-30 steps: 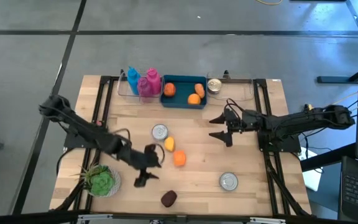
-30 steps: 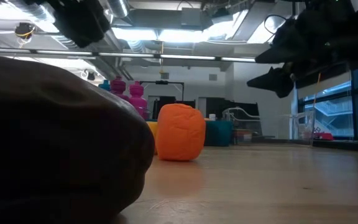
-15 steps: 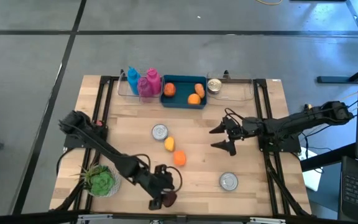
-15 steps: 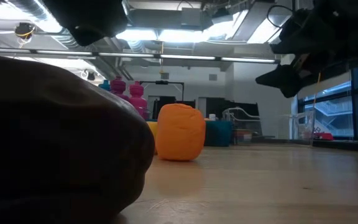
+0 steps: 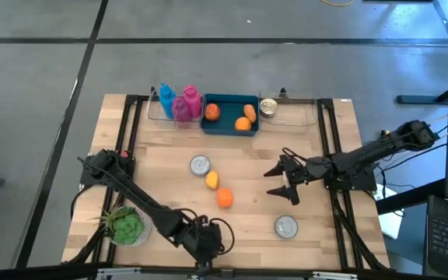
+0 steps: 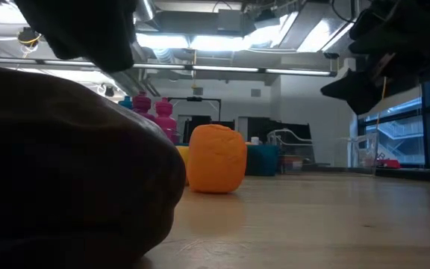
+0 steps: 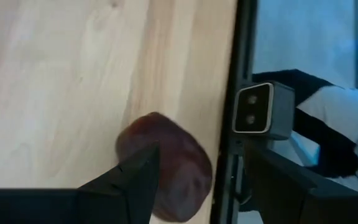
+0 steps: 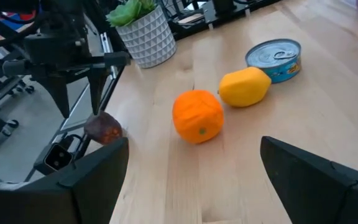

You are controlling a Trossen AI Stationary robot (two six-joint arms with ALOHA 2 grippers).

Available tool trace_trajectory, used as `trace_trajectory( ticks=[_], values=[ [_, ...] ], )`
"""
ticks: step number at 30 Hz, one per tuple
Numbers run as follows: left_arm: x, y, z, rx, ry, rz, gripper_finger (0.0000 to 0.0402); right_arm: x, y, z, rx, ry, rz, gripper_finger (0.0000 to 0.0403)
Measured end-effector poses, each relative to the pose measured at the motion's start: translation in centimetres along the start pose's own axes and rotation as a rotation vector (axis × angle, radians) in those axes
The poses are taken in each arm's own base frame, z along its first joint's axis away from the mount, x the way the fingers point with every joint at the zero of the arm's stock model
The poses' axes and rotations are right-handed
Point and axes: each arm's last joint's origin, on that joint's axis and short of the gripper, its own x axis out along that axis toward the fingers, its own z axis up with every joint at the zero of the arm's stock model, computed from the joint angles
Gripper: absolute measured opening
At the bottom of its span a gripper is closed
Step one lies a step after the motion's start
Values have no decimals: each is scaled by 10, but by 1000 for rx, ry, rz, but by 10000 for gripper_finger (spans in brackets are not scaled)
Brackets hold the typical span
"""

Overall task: Pick & Place Food Item
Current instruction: Put the pomegranate into the blue bin

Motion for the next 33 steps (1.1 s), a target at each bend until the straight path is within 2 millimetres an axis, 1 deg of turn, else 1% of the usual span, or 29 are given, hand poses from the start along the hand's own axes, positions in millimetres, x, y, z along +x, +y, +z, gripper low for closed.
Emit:
trace_trajectory(
  ticks=[5, 9, 17, 25, 33],
  values=[
    [-3, 5, 0, -59, -14, 98, 217, -1, 7, -3, -14, -3, -1, 362],
    [-3, 6, -1, -80, -8, 116, 214, -2, 11, -5, -22, -2, 1, 362],
    [-3, 6, -1, -78, -3, 108, 207, -2, 12, -6, -25, 1, 0, 362],
    [-3, 5, -1, -66, 4, 99, 212, -2, 11, -6, -25, 3, -1, 362],
    [-3, 11, 5, -41, -4, 117, 219, -2, 11, -6, -25, 3, -1, 362]
  ],
)
